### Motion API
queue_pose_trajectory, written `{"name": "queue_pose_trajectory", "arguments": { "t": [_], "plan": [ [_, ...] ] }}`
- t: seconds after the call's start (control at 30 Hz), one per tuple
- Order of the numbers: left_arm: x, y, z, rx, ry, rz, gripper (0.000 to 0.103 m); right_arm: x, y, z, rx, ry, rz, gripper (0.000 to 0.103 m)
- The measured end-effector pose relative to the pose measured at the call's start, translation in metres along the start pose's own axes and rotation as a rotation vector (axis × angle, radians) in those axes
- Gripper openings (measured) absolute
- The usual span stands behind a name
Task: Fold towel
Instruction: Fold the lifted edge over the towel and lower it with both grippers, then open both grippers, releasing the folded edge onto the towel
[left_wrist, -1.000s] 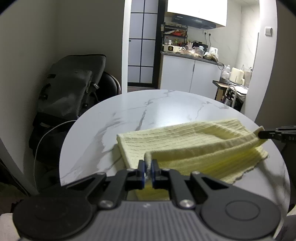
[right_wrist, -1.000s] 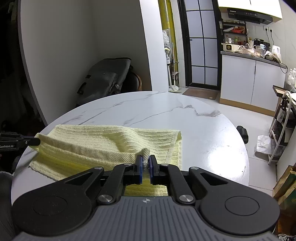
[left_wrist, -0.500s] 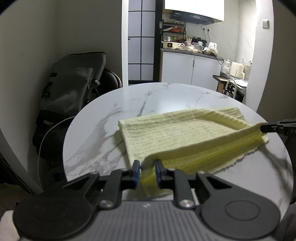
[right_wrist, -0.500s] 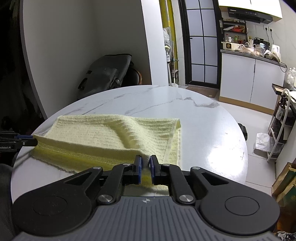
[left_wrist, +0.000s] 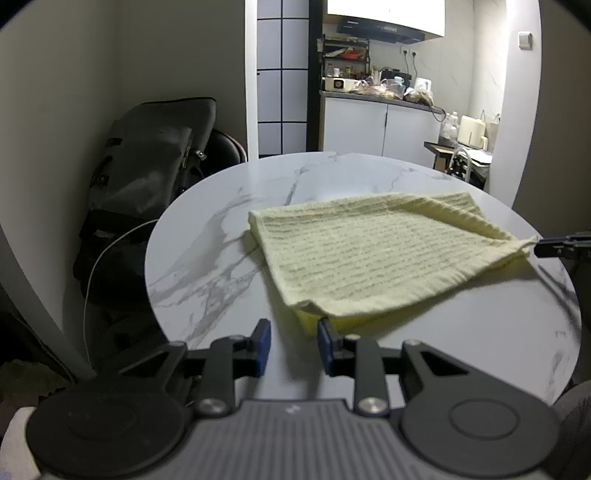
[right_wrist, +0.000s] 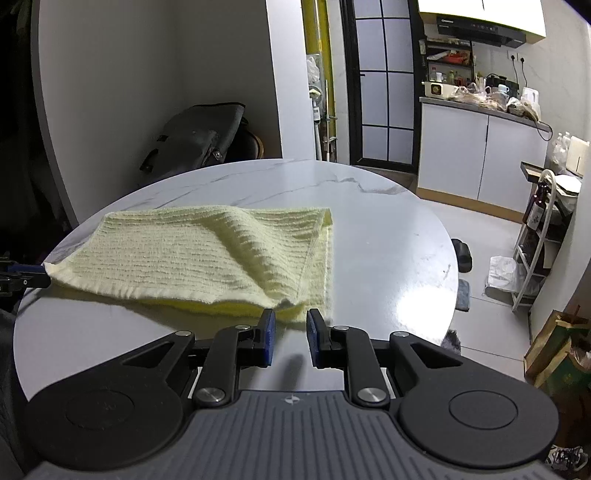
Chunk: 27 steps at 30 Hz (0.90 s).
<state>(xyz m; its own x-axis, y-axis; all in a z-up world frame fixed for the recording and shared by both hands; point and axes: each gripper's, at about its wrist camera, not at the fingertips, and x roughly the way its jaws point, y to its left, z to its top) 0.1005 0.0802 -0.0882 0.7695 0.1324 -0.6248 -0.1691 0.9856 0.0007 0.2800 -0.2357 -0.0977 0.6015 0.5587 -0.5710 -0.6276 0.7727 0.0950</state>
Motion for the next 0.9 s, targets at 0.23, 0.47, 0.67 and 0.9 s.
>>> {"name": "queue_pose_trajectory", "arguments": {
  "t": [0.23,0.47,0.67,0.9],
  "plan": [
    [-0.009,0.005,-0.004,-0.015,-0.020,0.007,0.039,-0.007,0.002,-0.003,0.016,-0.005,-0.008,0.021],
    [-0.012,0.003,-0.004,-0.012,-0.028,-0.005,0.043,0.001,0.006,-0.001,0.064,0.007,0.013,0.021],
    [-0.008,0.000,0.001,-0.003,-0.042,-0.019,0.043,0.012,0.006,0.006,0.098,0.022,0.004,0.021],
    [0.002,-0.009,0.007,0.011,-0.047,-0.048,0.044,0.023,0.010,0.008,0.052,0.053,-0.021,0.007]
  ]
}}
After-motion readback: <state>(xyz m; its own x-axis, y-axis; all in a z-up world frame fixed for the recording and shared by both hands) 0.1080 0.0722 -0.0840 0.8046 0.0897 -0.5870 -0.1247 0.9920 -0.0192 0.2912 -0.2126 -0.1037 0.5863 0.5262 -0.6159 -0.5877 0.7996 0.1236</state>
